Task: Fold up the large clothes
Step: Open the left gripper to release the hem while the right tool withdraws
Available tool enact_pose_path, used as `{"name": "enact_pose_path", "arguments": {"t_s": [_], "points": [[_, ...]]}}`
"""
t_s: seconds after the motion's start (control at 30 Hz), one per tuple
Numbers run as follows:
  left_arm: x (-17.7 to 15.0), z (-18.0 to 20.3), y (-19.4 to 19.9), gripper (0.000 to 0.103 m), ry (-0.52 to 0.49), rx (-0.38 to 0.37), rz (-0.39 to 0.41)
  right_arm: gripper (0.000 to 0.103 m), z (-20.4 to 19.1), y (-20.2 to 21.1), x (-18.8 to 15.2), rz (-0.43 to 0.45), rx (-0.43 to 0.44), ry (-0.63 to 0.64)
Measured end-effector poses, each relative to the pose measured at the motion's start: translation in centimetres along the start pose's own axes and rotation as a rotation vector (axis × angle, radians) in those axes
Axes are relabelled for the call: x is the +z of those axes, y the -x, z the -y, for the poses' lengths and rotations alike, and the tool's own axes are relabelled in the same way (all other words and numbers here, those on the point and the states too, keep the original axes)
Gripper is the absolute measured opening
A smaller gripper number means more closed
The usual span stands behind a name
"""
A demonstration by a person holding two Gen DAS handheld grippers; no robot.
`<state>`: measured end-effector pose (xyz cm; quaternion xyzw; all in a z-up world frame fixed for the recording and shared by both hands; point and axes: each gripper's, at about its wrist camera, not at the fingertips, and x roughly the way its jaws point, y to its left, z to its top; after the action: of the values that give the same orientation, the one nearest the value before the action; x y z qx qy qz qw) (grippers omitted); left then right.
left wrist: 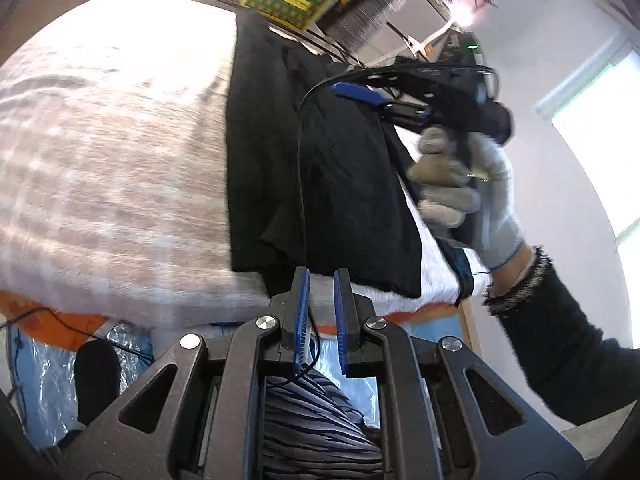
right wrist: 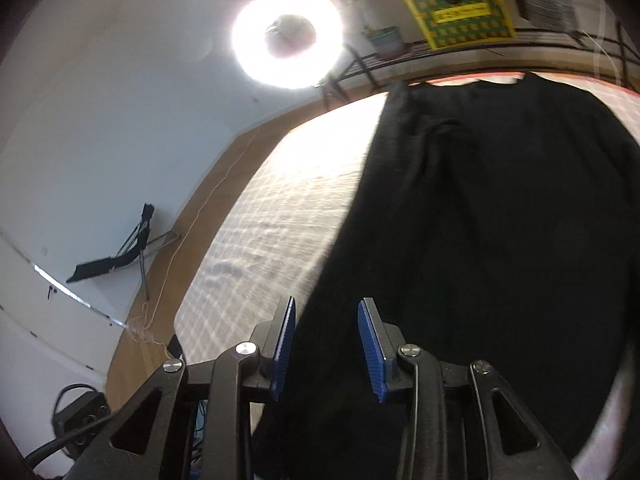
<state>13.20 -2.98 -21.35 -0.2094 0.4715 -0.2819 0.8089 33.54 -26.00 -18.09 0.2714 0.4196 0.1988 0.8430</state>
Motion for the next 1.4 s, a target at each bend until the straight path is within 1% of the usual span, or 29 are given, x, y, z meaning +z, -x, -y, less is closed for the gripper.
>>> {"name": "enact_pose_path", "arguments": {"t_s": [0.1, 0.13, 0.2, 0.23, 0.33, 0.4, 0.43, 0.5, 0.6, 0.63, 0.73, 0.87, 0.97, 1.03, 1.1, 1.2, 1.23, 1.27, 1.4], "points": [[-0.4, 0.1, 0.7, 0.009, -0.036, 0.007, 0.002, 0.034, -0.7, -3.7, 0.7, -0.044, -0.005, 0.009], [-0.6, 0.2, 0.8, 0.009, -0.053, 0.017, -0.004, 0.034, -0.5, -4.4, 0.8, -0.059, -0.011, 0.006], [-0.9, 0.6, 0.9, 0.009, -0.08, 0.012, -0.02, 0.034, 0.1, -6.3, 1.0, -0.106, -0.052, 0.004], [-1.0, 0.8, 1.0, 0.009, -0.095, 0.012, -0.022, 0.033, 0.2, -6.6, 0.7, -0.12, -0.069, 0.006], [-1.5, 1.8, 1.7, 0.009, -0.142, 0.027, -0.019, 0.033, 1.5, -6.1, -0.1, -0.172, -0.18, 0.007], [-1.6, 2.1, 2.2, 0.009, -0.154, 0.03, -0.009, 0.033, 2.8, -4.3, -1.0, -0.189, -0.274, 0.005], [-1.7, 2.1, 2.5, 0.009, -0.157, 0.035, -0.002, 0.033, 3.4, -2.9, -1.6, -0.183, -0.316, -0.003], [-1.7, 2.2, 3.1, 0.009, -0.16, 0.047, 0.018, 0.033, 4.1, -0.4, -2.3, -0.148, -0.293, -0.047], [-1.4, 2.4, 4.7, 0.009, -0.141, 0.04, 0.054, 0.034, 3.6, 4.8, -3.4, -0.034, -0.236, -0.09], [-1.1, 2.2, 5.2, 0.009, -0.128, 0.032, 0.067, 0.034, 2.8, 6.7, -3.9, 0.003, -0.224, -0.09], [0.0, 1.9, 7.2, 0.009, -0.108, 0.033, 0.11, 0.034, 0.0, 10.1, -5.1, 0.07, -0.202, -0.06], [2.3, 1.9, 9.2, 0.009, -0.123, 0.067, 0.142, 0.034, -3.9, 13.3, -6.6, 0.146, -0.169, -0.018], [4.5, 2.0, 9.5, 0.009, -0.126, 0.06, 0.145, 0.037, -6.8, 15.1, -8.1, 0.19, -0.182, 0.015], [5.5, 2.1, 9.1, 0.009, -0.136, 0.055, 0.132, 0.04, -8.1, 16.1, -9.1, 0.212, -0.212, 0.042], [7.1, 2.3, 7.4, 0.009, -0.156, 0.067, 0.08, 0.041, -9.2, 17.1, -10.2, 0.239, -0.245, 0.054], [8.8, 2.8, 4.6, 0.009, -0.202, 0.082, 0.002, 0.041, -9.8, 19.0, -11.7, 0.272, -0.269, 0.022], [9.2, 2.9, 3.8, 0.009, -0.215, 0.091, -0.008, 0.041, -9.8, 19.9, -12.3, 0.284, -0.284, 0.008], [9.5, 3.0, 2.9, 0.009, -0.222, 0.102, -0.016, 0.041, -9.8, 20.5, -12.7, 0.292, -0.299, -0.003], [9.8, 2.8, 0.0, 0.009, -0.212, 0.093, -0.081, 0.041, -10.4, 23.1, -14.8, 0.307, -0.379, -0.025]]}}
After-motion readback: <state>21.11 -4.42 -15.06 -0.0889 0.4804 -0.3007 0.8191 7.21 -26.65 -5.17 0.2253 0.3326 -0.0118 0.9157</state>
